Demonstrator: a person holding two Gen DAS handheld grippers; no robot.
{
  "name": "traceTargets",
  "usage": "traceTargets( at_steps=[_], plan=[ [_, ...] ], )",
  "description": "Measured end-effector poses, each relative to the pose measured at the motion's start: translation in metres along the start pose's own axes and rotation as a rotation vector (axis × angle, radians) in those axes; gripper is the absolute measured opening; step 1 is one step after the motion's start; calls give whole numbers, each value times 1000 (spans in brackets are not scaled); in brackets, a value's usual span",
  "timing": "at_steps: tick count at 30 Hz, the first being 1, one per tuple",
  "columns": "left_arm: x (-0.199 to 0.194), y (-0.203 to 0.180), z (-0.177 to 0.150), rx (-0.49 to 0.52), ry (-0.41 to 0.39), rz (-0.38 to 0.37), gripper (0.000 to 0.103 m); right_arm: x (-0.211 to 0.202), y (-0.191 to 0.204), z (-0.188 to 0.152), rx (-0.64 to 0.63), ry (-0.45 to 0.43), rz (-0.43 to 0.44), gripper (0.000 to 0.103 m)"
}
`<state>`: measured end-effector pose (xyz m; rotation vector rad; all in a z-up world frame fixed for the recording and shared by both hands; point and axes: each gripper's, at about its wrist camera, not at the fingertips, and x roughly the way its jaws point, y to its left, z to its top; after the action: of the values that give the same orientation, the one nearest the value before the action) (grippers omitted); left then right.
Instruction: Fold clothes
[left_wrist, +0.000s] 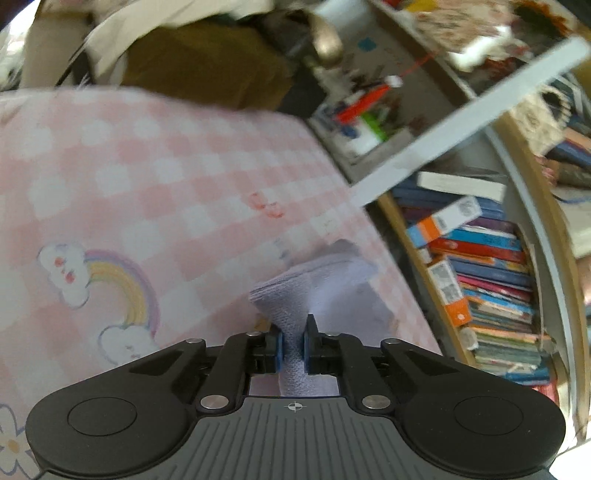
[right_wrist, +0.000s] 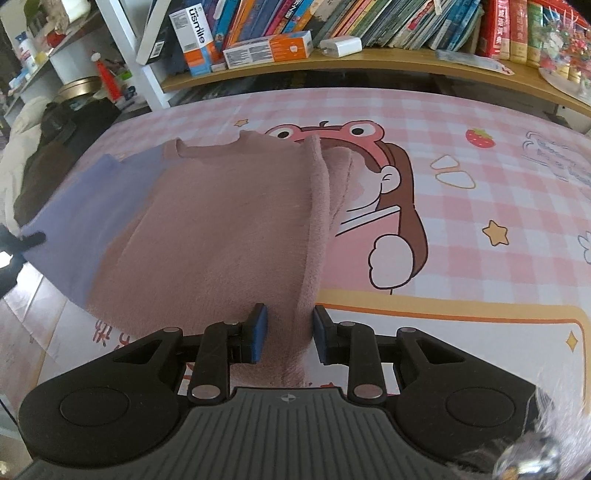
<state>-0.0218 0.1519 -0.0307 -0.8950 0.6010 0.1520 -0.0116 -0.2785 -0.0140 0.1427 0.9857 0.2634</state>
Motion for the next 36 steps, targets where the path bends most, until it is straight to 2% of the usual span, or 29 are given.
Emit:
traceTargets(
  at_steps=[7,14,20,24,28,32,33,36],
  plan=[
    [-20,-68,-10,181,-75,-50,8,2,-10,3,-35,14,67,26],
    [-35,-142,-40,412,-109,-48,8,5,-22,4,-65,20,156,26],
    [-41,-192,-78,589,-121,-19,8,7,-32,3,-87,11,231,26],
    [-45,-223,-115,762,-125,-1,8,8,-37,3,-110,7,273,26],
    [-43,-250,-167,1002,-87,18,9,8,-41,3,-133,10,306,26],
    [-19,-255,-238,1322,79,86,17,7,-51,3,-133,35,375,26],
    [-13,-252,-256,1398,114,121,11,7,-55,3,-130,45,391,21],
    [-4,-238,-282,1471,154,166,21,5,-70,2,-94,63,445,22]
  ],
)
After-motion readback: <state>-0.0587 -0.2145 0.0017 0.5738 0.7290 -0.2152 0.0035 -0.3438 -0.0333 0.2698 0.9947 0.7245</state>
